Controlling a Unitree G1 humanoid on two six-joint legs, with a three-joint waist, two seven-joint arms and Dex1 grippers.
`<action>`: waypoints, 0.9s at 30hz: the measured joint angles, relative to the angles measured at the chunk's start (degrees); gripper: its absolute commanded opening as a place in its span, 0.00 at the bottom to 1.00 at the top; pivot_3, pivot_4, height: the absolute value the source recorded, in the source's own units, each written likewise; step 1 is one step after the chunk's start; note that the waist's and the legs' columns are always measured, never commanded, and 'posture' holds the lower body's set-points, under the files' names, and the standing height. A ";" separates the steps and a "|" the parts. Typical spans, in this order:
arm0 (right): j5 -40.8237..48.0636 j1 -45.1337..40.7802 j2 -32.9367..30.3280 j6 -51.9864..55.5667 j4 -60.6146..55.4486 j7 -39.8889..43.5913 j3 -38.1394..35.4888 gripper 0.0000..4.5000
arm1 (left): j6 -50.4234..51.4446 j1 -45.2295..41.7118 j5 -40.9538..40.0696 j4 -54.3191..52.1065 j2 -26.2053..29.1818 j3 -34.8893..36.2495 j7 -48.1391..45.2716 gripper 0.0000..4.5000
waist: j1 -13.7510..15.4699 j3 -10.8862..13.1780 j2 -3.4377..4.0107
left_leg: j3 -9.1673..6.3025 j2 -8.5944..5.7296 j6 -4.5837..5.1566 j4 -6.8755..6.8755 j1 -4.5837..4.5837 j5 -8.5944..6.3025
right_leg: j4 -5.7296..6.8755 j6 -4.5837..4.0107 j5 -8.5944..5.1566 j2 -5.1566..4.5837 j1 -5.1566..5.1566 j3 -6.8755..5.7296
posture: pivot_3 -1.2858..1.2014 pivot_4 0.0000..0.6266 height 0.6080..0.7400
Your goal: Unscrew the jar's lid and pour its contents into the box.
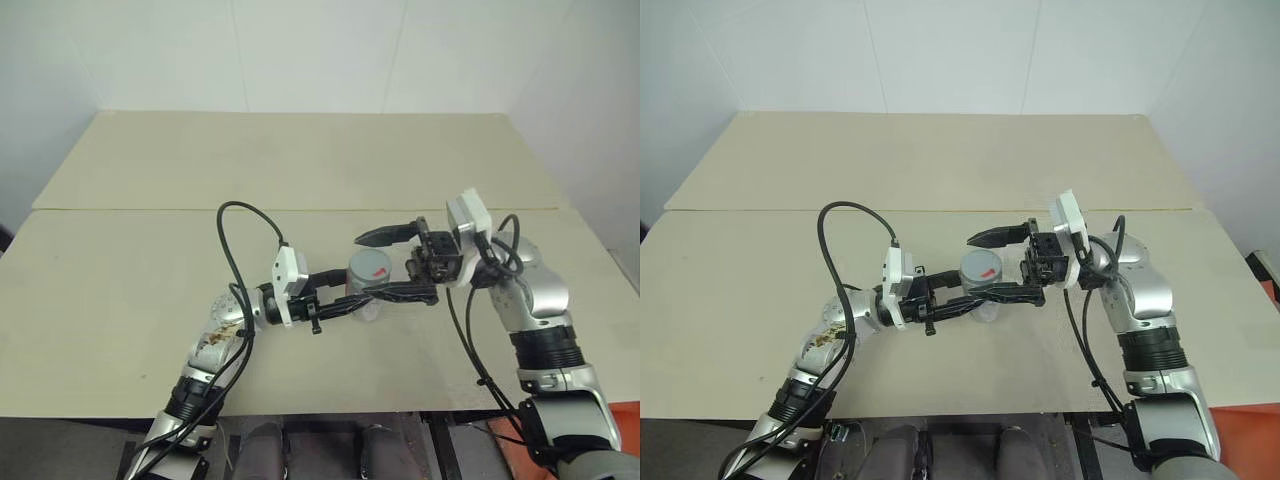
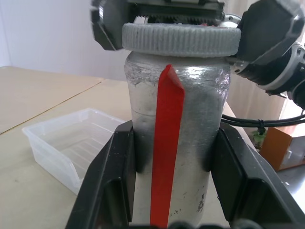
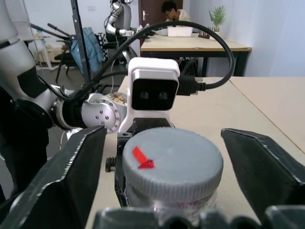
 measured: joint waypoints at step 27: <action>-7.61 12.70 2.47 0.44 -22.10 -33.55 -2.15 0.99 | -4.19 -2.60 5.21 5.25 -3.53 -0.40 5.18 0.41 | -0.09 0.00 0.00 | 0.00 0.00 0.00 -0.01 0.01 0.00 | 0.02 0.00 0.00 0.02 -0.02 0.01 | 0.52 0.24 1.00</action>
